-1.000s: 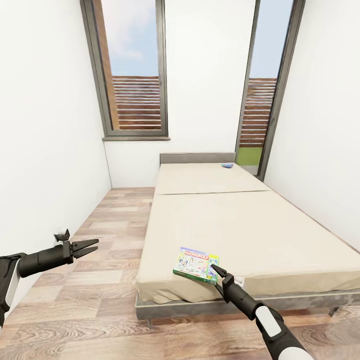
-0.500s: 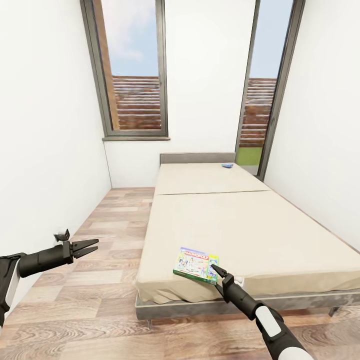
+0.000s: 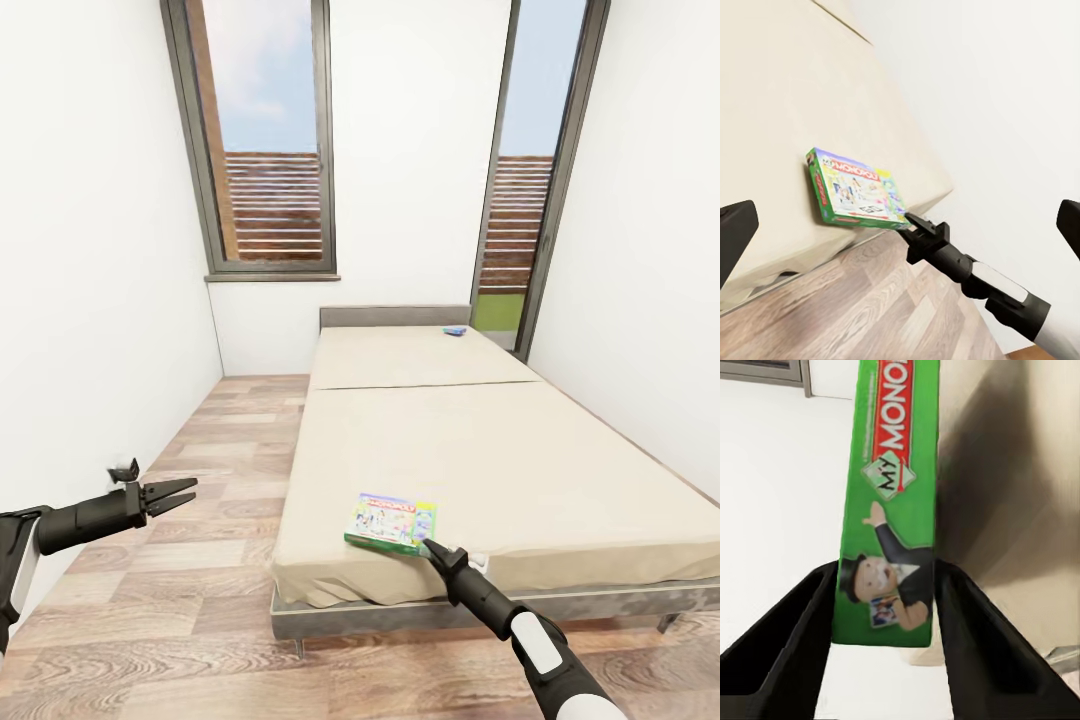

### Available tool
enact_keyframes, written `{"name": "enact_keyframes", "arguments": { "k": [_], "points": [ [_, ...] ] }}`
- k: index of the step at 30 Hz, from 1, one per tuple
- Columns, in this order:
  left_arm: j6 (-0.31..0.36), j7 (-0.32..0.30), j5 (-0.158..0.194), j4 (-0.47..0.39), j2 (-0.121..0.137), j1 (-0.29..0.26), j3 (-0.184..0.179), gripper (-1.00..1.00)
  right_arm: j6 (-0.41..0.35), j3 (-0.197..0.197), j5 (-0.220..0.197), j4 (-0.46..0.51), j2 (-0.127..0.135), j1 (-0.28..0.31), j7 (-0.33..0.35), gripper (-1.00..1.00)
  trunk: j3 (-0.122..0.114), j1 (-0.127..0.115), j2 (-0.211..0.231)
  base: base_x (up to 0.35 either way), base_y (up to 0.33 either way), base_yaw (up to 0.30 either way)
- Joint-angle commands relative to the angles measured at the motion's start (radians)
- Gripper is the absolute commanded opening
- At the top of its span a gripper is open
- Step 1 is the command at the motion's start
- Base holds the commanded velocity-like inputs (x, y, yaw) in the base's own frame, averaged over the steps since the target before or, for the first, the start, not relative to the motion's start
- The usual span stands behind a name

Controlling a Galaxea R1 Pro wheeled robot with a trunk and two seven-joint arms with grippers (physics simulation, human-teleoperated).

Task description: Put all the toys in the child's room - the three board games (two on the bed and one on the table), the two jigsaw puzzles on the table, and the tennis ball on the table - inside the toy box on the table in the child's room.

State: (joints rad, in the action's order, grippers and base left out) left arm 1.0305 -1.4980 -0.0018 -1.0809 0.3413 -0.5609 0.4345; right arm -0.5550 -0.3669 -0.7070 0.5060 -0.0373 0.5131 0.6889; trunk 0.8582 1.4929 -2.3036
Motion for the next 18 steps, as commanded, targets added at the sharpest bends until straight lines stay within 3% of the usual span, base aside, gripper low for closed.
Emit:
{"name": "enact_keyframes", "arguments": {
  "k": [1, 8, 18],
  "points": [
    [0.011, -0.004, 0.0, 0.0, 0.0, -0.001, 0.0, 1.0, -0.009, -0.006, -0.006, 0.0, -0.001, 0.001, 0.0, -1.0, 0.001, 0.0, 0.0, 0.0, 0.0, 0.0],
    [0.014, -0.005, 0.004, 0.0, 0.001, -0.001, 0.005, 1.0, -0.009, -0.006, -0.006, 0.0, -0.001, 0.001, 0.0, -1.0, 0.001, 0.0, 0.0, 0.0, 0.0, 0.0],
    [0.016, -0.005, 0.005, 0.001, 0.001, -0.001, 0.004, 1.0, -0.009, -0.006, -0.006, 0.0, -0.001, 0.001, 0.001, -1.0, -0.03, -0.039, 0.07, 0.0, 0.0, 0.0]
  ]
}}
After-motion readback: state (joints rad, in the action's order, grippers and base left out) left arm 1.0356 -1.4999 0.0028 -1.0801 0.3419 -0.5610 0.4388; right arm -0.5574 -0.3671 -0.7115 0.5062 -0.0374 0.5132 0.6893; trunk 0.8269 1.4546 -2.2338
